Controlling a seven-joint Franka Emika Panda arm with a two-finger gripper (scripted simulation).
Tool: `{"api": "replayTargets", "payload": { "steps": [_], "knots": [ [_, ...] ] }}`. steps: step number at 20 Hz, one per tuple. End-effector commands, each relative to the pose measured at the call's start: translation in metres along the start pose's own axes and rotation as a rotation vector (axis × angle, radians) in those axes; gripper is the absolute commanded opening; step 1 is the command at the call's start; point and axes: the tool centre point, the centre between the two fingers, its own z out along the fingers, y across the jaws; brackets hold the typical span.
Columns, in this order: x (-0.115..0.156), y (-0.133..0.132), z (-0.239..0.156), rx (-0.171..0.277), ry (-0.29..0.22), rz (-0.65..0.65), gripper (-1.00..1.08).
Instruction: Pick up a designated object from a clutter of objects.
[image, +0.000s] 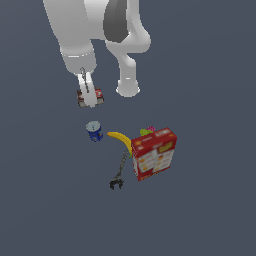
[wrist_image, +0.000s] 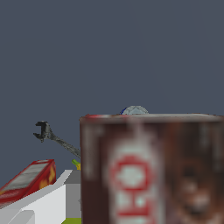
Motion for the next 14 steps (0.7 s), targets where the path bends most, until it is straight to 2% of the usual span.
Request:
{"api": "replayTargets", "payload": {
  "steps": [1,8,14],
  "knots": [
    [-0.009,0.006,-0.024,-0.001,0.001,0.000,-1.00],
    [-0.031,0.017,-0.083,-0.001,0.001,0.000,-1.00],
    [-0.043,0.023,-0.118,-0.001,-0.001,-0.002,-1.00]
  ]
}}
